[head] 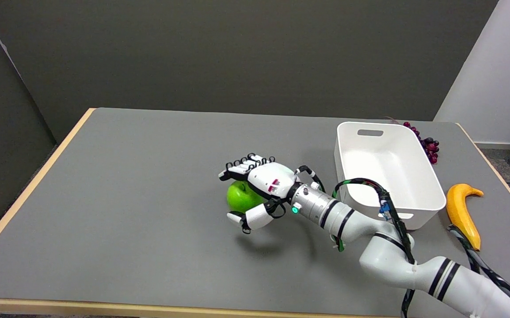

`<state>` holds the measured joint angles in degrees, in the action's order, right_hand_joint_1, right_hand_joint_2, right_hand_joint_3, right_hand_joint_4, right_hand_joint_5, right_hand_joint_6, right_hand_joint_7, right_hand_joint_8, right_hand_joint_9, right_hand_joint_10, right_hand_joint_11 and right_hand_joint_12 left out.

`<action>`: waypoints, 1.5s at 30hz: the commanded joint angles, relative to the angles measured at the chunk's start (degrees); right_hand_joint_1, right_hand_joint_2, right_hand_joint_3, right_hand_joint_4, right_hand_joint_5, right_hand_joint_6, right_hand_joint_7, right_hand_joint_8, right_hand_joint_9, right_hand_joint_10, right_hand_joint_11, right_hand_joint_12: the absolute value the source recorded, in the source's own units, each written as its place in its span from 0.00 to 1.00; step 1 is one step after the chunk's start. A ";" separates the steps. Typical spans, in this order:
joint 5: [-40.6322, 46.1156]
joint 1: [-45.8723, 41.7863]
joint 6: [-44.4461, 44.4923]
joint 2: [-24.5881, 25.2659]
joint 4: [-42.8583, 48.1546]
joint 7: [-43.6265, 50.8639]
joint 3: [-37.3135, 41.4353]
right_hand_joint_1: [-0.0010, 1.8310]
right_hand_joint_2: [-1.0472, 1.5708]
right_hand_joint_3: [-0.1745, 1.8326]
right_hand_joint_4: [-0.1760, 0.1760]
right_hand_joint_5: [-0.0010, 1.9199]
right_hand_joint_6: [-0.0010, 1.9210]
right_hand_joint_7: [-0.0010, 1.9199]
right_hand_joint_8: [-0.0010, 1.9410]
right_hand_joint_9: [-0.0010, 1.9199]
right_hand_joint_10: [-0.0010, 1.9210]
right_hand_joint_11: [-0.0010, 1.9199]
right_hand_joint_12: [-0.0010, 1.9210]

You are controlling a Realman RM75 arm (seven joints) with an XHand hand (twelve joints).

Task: Pick up the green apple.

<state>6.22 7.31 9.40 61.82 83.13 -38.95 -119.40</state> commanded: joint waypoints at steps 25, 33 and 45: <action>-3.25 -1.13 15.26 -1.70 0.32 0.15 4.10 0.64 0.82 0.24 0.24 0.33 0.76 0.45 0.71 0.44 0.78 0.36 0.99; -3.14 -1.97 20.39 -2.13 10.04 4.38 11.86 0.64 0.83 0.26 0.00 0.34 0.79 0.37 0.79 0.44 0.94 0.33 1.00; 2.84 -7.07 18.16 -3.78 11.19 10.91 38.39 0.64 0.83 0.27 0.00 0.33 0.80 0.36 0.81 0.44 0.96 0.33 1.00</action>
<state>3.33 5.03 24.90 59.68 90.09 -35.13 -107.00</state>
